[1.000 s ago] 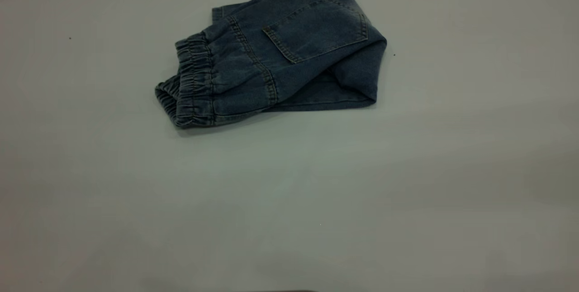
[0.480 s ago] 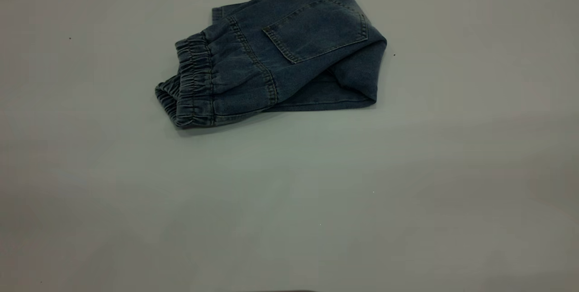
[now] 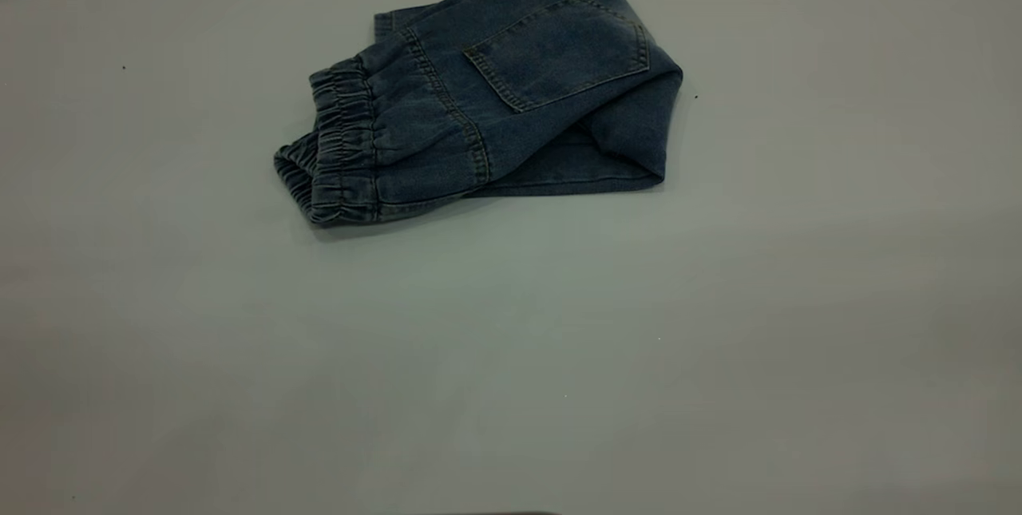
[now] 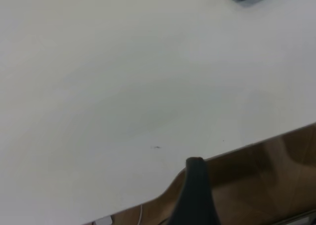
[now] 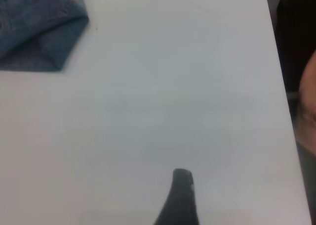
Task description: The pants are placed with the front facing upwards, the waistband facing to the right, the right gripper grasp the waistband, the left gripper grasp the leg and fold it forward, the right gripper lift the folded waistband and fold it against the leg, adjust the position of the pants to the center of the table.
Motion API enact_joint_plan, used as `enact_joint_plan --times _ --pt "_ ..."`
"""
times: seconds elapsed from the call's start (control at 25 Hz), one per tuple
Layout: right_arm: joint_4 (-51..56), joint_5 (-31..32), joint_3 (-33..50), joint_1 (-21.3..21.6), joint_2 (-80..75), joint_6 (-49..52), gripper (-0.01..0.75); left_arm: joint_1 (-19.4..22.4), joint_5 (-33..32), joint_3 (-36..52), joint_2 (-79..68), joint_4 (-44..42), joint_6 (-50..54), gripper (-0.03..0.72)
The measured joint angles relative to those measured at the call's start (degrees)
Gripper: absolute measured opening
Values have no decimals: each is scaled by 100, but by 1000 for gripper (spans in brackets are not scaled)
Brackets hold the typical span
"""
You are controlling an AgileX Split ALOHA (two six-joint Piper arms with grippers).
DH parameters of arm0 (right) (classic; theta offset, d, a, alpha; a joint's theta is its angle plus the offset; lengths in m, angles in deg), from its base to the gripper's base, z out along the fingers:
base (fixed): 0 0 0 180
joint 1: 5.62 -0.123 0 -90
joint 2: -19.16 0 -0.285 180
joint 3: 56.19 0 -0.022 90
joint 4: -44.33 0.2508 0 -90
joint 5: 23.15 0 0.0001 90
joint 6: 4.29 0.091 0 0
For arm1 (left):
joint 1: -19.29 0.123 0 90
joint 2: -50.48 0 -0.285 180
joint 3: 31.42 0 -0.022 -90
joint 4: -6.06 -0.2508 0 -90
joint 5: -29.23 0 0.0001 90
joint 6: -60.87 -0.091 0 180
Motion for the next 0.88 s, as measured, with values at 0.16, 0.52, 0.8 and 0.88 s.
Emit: enact_joint_plan --times 0.16,0.52,0.8,0.88 --pt "5 -11 0 0 191 18 565 0 0 0 0 0 0 552" --pt "89 -11 0 0 210 -13 565 0 25 8 0 82 105 552" --pt "89 -23 11 0 210 -65 563 0 229 197 0 678 -377 552" --pt "89 -35 11 0 210 -65 559 0 243 197 0 820 -601 552"
